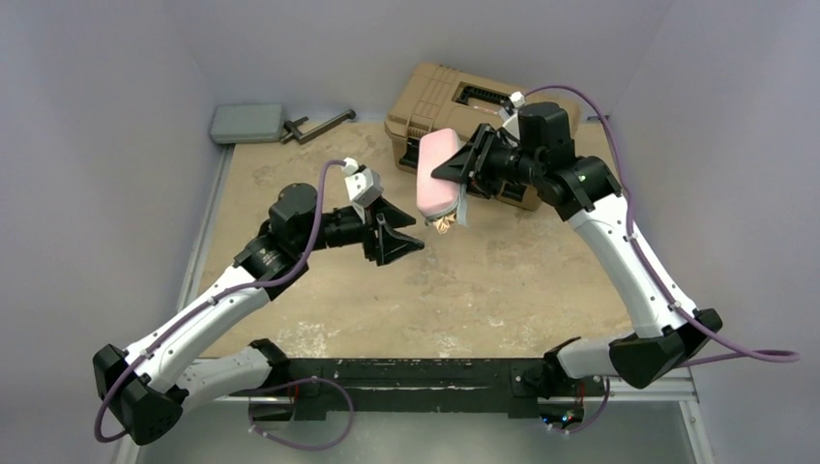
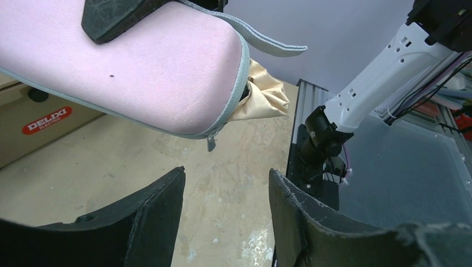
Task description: Open the umbrella
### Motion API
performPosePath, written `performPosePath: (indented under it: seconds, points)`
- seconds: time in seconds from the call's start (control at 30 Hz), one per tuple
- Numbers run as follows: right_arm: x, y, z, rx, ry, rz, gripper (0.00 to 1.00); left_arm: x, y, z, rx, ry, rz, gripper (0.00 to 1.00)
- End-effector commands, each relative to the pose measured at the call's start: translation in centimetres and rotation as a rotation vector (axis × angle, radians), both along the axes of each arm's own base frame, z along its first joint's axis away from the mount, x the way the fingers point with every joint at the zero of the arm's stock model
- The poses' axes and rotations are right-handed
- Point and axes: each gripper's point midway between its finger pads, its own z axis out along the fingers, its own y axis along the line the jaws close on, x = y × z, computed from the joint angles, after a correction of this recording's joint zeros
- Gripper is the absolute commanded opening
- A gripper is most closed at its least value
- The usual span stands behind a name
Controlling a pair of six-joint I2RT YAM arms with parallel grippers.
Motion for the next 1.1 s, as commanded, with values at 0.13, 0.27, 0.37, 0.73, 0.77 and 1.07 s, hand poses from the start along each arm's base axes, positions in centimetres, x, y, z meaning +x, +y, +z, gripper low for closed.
performPosePath:
  seconds: [0.13, 0.27, 0.37, 0.73, 0.77, 1.07]
  points:
    - [-0.5, -0.5, 6.6, 0.078, -0.202, -0.002, 0.0, -0.5, -1.9, 3.8, -0.092, -0.111, -0.063, 0.51]
    - [-0.8, -0.6, 7.0, 0.08, -0.216, 0.0, 0.0, -0.2, -2.6, 4.4, -0.107, -0.127, -0.066, 0.49]
    - [-0.9, -0.7, 7.1, 0.081, -0.22, -0.001, 0.0, 0.0, -2.9, 4.7, -0.109, -0.126, -0.066, 0.46]
    - [-1.0, -0.6, 7.1, 0.081, -0.224, 0.008, 0.0, 0.5, -3.1, 5.2, -0.118, -0.13, -0.031, 0.34]
    - [-1.1, -0.6, 7.0, 0.08, -0.221, 0.009, 0.0, 0.6, -3.1, 5.3, -0.12, -0.13, -0.028, 0.33]
    - [-1.2, -0.7, 6.5, 0.079, -0.213, 0.009, 0.0, 1.1, -3.4, 5.9, -0.146, -0.091, 0.001, 0.28]
